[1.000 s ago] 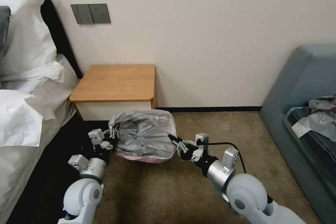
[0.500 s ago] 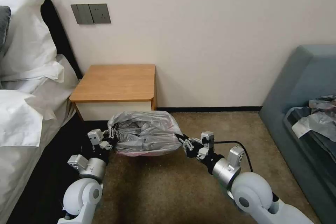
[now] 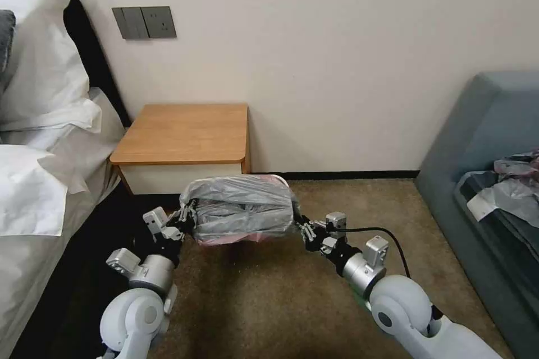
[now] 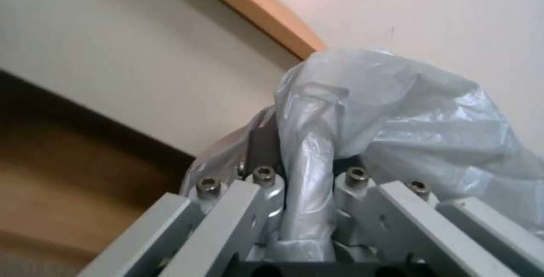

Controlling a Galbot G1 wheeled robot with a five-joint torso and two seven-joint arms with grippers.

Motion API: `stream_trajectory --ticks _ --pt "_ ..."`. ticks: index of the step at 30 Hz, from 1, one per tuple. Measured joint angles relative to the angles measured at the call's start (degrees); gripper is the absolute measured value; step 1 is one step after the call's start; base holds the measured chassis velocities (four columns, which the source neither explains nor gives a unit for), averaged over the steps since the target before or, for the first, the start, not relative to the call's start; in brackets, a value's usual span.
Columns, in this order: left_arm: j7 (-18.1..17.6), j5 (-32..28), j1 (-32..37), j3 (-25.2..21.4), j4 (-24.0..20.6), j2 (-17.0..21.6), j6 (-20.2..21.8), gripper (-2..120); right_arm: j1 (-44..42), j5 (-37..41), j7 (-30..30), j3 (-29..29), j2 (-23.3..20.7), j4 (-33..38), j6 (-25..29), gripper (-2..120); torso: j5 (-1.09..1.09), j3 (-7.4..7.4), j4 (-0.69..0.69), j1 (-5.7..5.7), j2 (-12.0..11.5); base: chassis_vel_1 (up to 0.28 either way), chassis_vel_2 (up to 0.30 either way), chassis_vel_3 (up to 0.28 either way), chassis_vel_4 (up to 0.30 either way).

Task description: Pick up the garbage bag from the table and place it over the trash can.

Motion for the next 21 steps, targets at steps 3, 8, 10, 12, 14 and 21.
stream_trajectory --ticks 3,8,10,12,14,21 --pt "0.0 -0.3 0.8 0.3 -0.6 -0.4 0.8 3 0.9 -4.3 -0.1 -0.2 0.8 -1.3 1.8 1 0.00 0.00 0.01 0.00 0.0 0.000 0.000 0.000 0.000" --pt "-0.5 -2.3 2.3 0.5 -2.5 -0.7 3.1 3 2.7 -13.7 -0.2 -0.4 1.9 -4.7 6.1 22 0.00 0.00 0.01 0.00 0.0 0.000 0.000 0.000 0.000" --pt "-0.5 -2.3 2.4 0.6 -2.7 -0.7 3.5 3 3.0 -14.9 -0.1 -0.4 2.1 -5.1 6.6 27 0.00 0.00 0.01 0.00 0.0 0.000 0.000 0.000 0.000" --pt "-0.5 -2.3 2.8 0.6 -2.8 -0.4 3.9 3 3.7 -16.2 0.2 -0.3 2.5 -5.6 7.0 37 0.00 0.00 0.01 0.00 0.0 0.000 0.000 0.000 0.000" --pt "-0.5 -2.2 3.1 0.6 -2.8 -0.3 4.1 3 4.1 -16.5 0.4 -0.2 2.5 -5.9 7.0 41 0.00 0.00 0.01 0.00 0.0 0.000 0.000 0.000 0.000" --pt "-0.1 -2.2 3.9 0.7 -2.9 -0.2 4.4 3 5.7 -18.8 0.4 -0.4 2.1 -7.4 6.7 65 -0.01 0.00 0.02 0.00 0.0 0.000 0.000 0.000 0.000"
